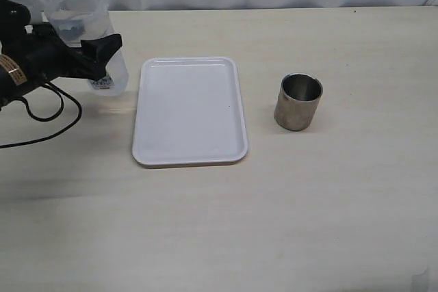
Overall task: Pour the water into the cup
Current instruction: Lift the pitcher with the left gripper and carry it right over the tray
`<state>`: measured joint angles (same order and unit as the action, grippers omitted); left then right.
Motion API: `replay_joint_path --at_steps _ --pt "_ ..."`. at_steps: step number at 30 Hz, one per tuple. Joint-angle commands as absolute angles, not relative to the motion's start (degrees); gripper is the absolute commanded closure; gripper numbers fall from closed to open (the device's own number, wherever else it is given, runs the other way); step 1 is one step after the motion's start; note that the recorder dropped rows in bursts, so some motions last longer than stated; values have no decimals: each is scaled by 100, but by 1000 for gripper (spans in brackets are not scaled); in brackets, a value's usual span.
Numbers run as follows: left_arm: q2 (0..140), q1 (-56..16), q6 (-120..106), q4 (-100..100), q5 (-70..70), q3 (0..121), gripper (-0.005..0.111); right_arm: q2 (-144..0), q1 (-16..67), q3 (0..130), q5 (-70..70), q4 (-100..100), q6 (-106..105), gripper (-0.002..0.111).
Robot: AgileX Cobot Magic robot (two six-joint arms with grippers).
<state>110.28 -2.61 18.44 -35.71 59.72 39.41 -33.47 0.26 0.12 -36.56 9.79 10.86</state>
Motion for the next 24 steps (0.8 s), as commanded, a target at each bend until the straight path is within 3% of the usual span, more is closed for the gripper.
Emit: replay_joint_path --at_steps 1,14,24 --pt "10954 -454 1979 -3544 5707 4331 107 -4105 11 0 -4425 1054 987 27" --pt "10954 -1403 1990 -3534 4398 5484 107 -6151 11 0 -6169 1054 749 27" --pt "11355 -2156 1993 -3534 3745 6524 107 -6594 11 0 -6480 1054 705 27"
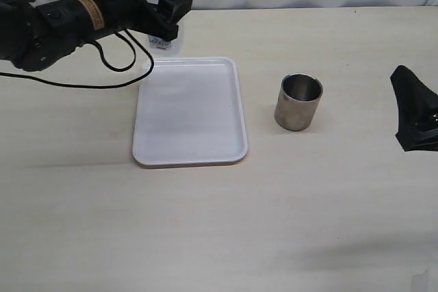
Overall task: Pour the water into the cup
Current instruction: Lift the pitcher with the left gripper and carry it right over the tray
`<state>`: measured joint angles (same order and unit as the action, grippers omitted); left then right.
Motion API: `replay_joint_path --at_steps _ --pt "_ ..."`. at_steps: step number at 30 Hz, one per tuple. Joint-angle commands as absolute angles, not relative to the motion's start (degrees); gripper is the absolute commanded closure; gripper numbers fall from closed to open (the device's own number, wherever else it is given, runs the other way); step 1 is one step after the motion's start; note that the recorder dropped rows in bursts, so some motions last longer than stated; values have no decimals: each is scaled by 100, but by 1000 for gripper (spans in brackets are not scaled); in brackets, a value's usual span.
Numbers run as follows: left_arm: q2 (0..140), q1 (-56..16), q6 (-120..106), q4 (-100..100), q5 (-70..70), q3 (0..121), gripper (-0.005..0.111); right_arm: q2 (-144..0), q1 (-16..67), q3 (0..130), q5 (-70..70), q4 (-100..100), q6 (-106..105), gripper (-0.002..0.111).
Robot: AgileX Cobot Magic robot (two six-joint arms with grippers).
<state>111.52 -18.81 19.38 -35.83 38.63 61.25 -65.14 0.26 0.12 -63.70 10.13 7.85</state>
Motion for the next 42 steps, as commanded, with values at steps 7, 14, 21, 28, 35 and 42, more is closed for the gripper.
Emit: replay_joint_path --at_steps 7,14,21,28,35,42 --pt "11865 -2612 1993 -3534 3568 7116 107 -6594 11 0 -6334 1290 705 27" --pt "12303 -2923 1993 -3534 3401 7594 107 -6594 11 0 -6334 1290 729 27" --pt "12506 -3089 1993 -3534 3205 7919 107 -6594 11 0 -6324 1290 774 27" --pt "12543 -3308 1826 -3534 3193 7996 107 -6594 11 0 -6324 1290 816 27" --pt "12543 -3458 1796 -3550 3142 7999 107 -6594 11 0 -6312 1290 827 27" --pt "12566 -3599 1642 -3537 3020 8009 107 -6594 11 0 -6312 1290 827 27"
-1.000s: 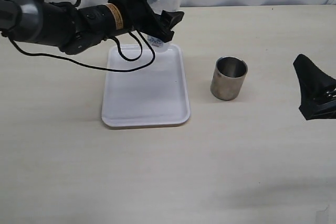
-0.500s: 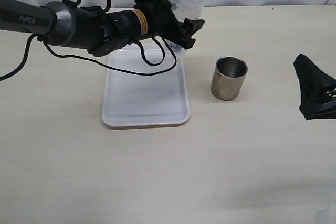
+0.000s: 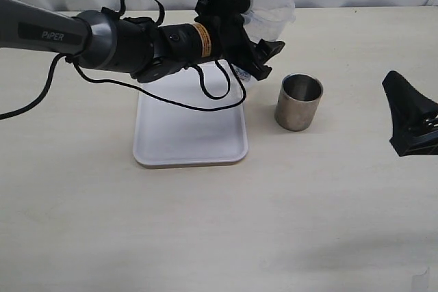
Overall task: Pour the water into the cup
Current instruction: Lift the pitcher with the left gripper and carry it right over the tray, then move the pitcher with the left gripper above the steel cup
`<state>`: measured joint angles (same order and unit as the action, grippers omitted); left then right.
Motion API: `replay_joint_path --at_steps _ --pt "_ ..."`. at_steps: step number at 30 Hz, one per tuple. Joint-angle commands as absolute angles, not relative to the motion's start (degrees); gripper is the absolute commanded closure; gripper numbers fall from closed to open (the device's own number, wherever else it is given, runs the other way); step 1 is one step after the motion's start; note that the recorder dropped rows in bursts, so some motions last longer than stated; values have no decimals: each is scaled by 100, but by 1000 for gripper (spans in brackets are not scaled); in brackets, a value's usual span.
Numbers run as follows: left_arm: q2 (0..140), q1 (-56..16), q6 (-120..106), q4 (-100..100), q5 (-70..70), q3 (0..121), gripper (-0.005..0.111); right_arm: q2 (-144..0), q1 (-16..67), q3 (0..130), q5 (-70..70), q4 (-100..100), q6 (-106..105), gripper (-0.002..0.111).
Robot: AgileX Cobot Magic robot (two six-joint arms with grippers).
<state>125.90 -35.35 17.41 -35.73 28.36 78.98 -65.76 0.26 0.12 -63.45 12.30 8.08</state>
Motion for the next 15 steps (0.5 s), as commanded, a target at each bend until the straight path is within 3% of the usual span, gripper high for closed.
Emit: replay_joint_path --at_steps 1,15 --pt "12566 -3599 1642 -3537 3020 8009 107 -6594 11 0 -6312 1290 827 27" --pt "12593 -3692 1369 -3515 2678 8206 107 -6594 11 0 -6312 1290 827 27"
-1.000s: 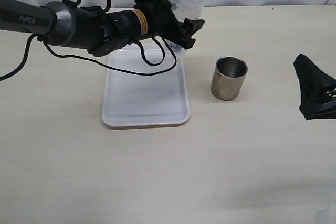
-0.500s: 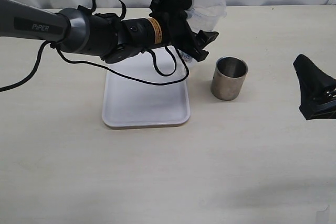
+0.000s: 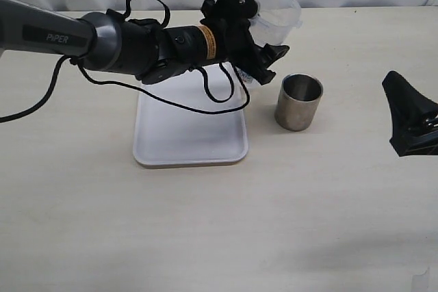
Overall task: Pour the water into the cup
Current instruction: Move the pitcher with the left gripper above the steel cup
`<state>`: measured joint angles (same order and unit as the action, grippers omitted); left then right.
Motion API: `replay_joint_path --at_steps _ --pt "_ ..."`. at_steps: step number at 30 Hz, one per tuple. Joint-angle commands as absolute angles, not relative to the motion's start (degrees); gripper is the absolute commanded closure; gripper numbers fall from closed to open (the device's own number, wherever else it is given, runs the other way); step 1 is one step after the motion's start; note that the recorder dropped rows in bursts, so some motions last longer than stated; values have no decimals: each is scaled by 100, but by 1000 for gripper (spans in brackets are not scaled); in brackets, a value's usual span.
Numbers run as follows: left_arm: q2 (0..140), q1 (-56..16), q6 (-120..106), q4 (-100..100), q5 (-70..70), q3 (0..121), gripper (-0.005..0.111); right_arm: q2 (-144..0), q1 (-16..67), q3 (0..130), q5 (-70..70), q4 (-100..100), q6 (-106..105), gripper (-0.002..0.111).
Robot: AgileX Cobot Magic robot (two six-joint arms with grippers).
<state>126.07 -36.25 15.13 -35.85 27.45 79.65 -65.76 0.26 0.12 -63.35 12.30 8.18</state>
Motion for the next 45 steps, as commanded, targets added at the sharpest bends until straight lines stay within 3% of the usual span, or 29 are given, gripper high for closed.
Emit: replay_joint_path --at_steps 1,45 --pt "12634 -3703 1369 -3515 2583 8278 107 -6594 11 0 -6312 1290 827 27" --pt "12741 -4000 -1208 -4197 945 8897 107 -6594 11 0 -6246 1290 828 27"
